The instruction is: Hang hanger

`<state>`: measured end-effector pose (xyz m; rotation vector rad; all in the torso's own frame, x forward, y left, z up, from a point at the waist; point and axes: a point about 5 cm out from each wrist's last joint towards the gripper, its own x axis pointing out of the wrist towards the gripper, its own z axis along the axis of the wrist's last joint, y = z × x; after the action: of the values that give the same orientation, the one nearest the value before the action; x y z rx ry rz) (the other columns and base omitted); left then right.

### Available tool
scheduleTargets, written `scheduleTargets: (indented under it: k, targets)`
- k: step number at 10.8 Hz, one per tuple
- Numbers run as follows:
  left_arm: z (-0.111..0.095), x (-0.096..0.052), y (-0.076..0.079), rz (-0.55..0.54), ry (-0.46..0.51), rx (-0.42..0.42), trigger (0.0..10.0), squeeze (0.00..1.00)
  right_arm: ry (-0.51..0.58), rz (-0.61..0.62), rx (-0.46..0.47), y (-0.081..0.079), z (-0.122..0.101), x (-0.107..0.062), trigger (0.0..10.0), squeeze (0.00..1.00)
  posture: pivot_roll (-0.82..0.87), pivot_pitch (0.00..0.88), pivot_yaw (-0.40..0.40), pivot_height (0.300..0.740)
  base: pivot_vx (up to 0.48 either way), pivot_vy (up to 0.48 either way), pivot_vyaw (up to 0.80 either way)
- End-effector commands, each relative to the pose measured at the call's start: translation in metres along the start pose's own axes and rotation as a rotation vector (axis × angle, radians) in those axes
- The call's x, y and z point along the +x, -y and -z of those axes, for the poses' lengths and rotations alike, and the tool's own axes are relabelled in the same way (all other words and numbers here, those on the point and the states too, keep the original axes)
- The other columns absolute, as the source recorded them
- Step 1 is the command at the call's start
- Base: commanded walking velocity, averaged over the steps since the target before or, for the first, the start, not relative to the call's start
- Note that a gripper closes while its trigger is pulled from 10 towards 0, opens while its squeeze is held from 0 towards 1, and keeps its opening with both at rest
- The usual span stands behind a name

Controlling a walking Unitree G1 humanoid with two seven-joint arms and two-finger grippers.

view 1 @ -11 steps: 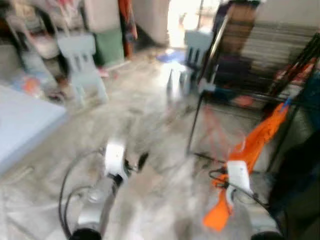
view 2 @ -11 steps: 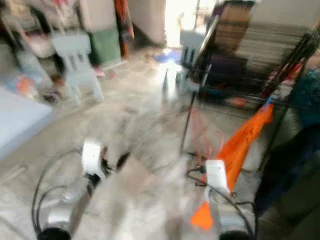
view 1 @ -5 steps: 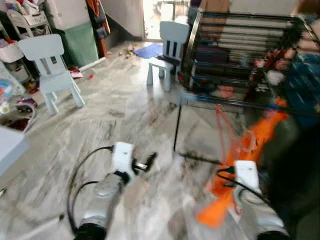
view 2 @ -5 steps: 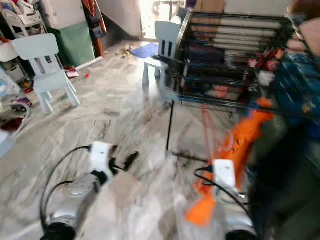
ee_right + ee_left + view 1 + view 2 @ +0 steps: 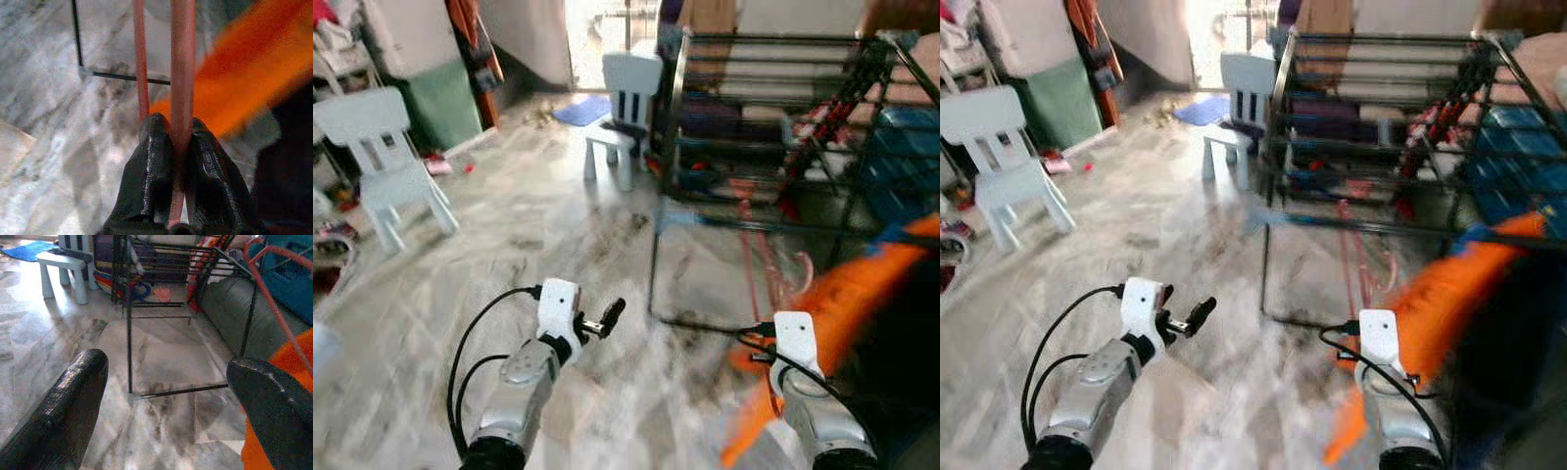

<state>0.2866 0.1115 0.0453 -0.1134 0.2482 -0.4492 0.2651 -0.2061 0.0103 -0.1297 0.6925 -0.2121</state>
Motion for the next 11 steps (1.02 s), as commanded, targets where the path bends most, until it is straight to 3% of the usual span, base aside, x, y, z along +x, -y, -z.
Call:
scheduleTargets:
  k: [1,8,11]
  targets:
    - [-0.003,-0.004,-0.011,-0.032,-0.006,0.016,10.0,0.0,0.025,-0.022,0.01,-0.012,-0.01,0.0,10.0,0.0,-0.05,0.0,0.007,0.74,0.326,0.352,0.0]
    - [-0.004,-0.005,-0.004,0.039,-0.011,-0.022,10.0,0.0,-0.026,0.073,0.014,-0.006,0.006,-0.011,10.0,0.0,-0.05,0.02,0.022,0.74,0.0,0.0,0.0]
    - [-0.004,-0.004,0.0,0.064,-0.014,-0.019,10.0,0.0,0.058,0.132,-0.016,0.007,-0.002,-0.019,10.0,0.0,-0.06,0.024,0.032,0.74,0.0,0.0,0.0]
